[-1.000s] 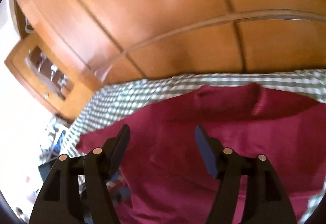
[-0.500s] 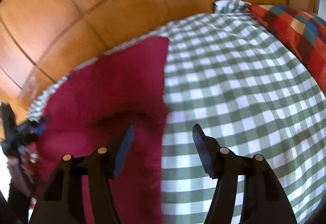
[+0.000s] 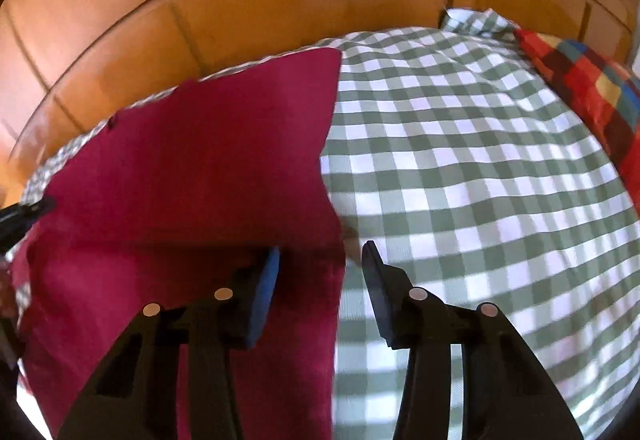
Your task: Fold small clothes
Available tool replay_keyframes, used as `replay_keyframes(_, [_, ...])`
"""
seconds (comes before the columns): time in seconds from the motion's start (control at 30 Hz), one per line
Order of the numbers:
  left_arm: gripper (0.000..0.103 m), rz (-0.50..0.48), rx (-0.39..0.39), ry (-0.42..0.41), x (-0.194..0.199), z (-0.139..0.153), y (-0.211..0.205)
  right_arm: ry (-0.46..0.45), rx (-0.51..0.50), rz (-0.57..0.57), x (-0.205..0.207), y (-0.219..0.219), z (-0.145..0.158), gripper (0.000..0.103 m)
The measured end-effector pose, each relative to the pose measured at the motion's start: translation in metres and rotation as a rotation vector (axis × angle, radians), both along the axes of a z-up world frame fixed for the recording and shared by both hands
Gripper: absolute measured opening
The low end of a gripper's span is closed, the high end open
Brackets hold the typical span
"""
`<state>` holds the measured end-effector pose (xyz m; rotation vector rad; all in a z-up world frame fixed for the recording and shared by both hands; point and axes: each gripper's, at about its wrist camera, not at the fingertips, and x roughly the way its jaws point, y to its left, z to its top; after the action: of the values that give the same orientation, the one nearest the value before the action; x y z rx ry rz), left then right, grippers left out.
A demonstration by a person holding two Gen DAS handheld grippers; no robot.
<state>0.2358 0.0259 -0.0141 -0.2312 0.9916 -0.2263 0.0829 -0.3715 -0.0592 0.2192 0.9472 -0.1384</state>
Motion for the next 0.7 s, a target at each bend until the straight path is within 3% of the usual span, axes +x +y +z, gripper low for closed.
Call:
replay_keyframes(0.07, [0.006, -0.004, 0.008, 0.004, -0.003, -0.009, -0.001, -0.018, -0.008, 0.043, -0.009, 0.005, 0.014, 0.043])
replay_keyframes(0.2, [0.007, 0.005, 0.009, -0.008, -0.006, -0.012, -0.004, -0.14, 0.014, 0.127, -0.008, 0.023, 0.05, 0.043])
replay_keyframes(0.27, [0.011, 0.016, 0.021, -0.014, -0.005, -0.011, -0.004, -0.139, 0.012, 0.138, 0.012, 0.032, 0.047, 0.043])
replay_keyframes(0.37, [0.014, 0.037, 0.051, -0.014, -0.003, -0.012, -0.004, -0.046, 0.013, 0.104, 0.044, 0.035, 0.017, 0.043])
replay_keyframes(0.4, [0.019, 0.042, 0.062, -0.012, -0.003, -0.013, -0.003, 0.031, 0.002, 0.082, 0.058, 0.034, -0.006, 0.043])
replay_keyframes(0.43, [0.023, 0.05, 0.076, -0.009, -0.002, -0.014, -0.002, 0.036, 0.002, 0.077, 0.061, 0.035, -0.016, 0.044])
replay_keyframes(0.53, [0.045, 0.067, 0.036, -0.008, -0.009, -0.012, 0.009, -0.004, -0.05, 0.069, 0.057, 0.044, -0.013, 0.044])
replay_keyframes(0.57, [0.058, 0.073, 0.015, -0.014, -0.012, -0.01, 0.014, -0.002, -0.061, 0.067, 0.056, 0.046, -0.011, 0.044])
replay_keyframes(0.7, [0.06, 0.13, -0.046, -0.059, -0.037, 0.003, 0.047, -0.05, -0.079, 0.08, 0.034, 0.059, 0.008, 0.054])
